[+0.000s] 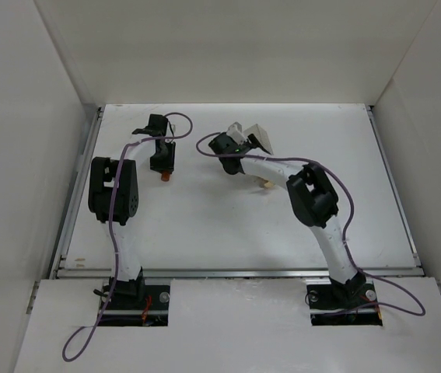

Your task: Build the wood block tower

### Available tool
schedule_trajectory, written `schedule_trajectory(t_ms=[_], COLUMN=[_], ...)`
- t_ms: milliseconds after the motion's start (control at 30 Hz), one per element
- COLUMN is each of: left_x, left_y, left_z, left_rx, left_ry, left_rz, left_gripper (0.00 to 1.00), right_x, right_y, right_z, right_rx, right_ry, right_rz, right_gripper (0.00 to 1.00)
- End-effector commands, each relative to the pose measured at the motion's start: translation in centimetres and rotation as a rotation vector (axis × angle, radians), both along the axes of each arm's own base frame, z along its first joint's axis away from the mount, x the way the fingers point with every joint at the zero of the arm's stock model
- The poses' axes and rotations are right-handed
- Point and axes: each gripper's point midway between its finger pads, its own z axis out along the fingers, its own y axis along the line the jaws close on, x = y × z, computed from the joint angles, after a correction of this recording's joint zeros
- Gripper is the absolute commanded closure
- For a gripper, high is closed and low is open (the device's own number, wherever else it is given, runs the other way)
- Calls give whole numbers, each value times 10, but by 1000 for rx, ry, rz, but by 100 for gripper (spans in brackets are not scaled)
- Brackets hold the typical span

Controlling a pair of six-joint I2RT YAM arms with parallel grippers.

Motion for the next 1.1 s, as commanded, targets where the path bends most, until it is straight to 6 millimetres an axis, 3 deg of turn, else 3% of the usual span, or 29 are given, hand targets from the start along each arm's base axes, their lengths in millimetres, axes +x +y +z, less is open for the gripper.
schedule_trajectory(t_ms=[0, 67, 300, 400, 433, 467, 500, 533, 567, 600, 633, 667, 700, 733, 767, 800, 833, 867, 900, 933, 1000, 1067], left_x=[-9, -9, -15, -11, -10, -11, -9, -6, -3, -3, -1, 1, 5, 4, 8, 11, 13, 16, 16, 18, 26, 33], left_y=[-3, -2, -5, -7, -8, -9, -15, -15, -17, -24, -29, -29, -36, -40, -45, -46, -48, -50, -51, -54, -61, -63], left_z=[-7, -7, -12, -11, -7, -7, -2, -2, 4, 11, 15, 19, 32, 34, 39, 46, 48, 54, 54, 63, 76, 89], left_rx=[-24, -20, -37, -48, -49, -58, -60, -56, -68, -76, -75, -73, -75, -68, -68, -66, -72, -74, -75, -86, -77, -63], left_ry=[36, 35, 57, 39, 29, 30, 12, 0, -19, -42, -71, -92, -135, -151, -184, -211, -222, -247, -248, -272, -322, -375], left_rz=[2, -6, -14, -27, -28, -31, -44, -57, -62, -88, -113, -122, -148, -175, -199, -207, -221, -245, -265, -292, -345, -411], left_gripper=[100, 100, 100, 100, 100, 100, 100, 100, 100, 100, 100, 100, 100, 100, 100, 100, 100, 100, 100, 100, 100, 100], right_x=[-11, -13, -11, -3, -1, 1, 2, 6, 7, 5, 10, 10, 7, 10, 13, 8, 8, 12, 12, 7, 11, 11], right_y=[7, 17, 15, 11, 9, 15, 12, -4, -8, 1, -19, -23, -12, -14, -36, -28, -32, -50, -54, -47, -65, -68], right_z=[-6, -6, 16, 35, 51, 52, 52, 52, 62, 56, 50, 47, 44, 39, 29, 26, 24, 18, 11, 15, 8, 7], right_rx=[-152, -156, -106, 51, 110, 191, 237, 272, 331, 441, 494, 559, 686, 753, 813, 931, 990, 1048, 1102, 1194, 1279, 1358], right_ry=[-45, -61, -87, -72, -83, -48, -33, -11, -6, 55, 86, 116, 169, 185, 208, 256, 270, 266, 286, 318, 311, 327], right_rz=[2, 25, 30, 35, 43, 81, 85, 69, 82, 132, 112, 115, 170, 179, 140, 172, 170, 144, 141, 187, 181, 205], right_gripper=[100, 100, 100, 100, 100, 100, 100, 100, 100, 100, 100, 100, 100, 100, 100, 100, 100, 100, 100, 100, 100, 100])
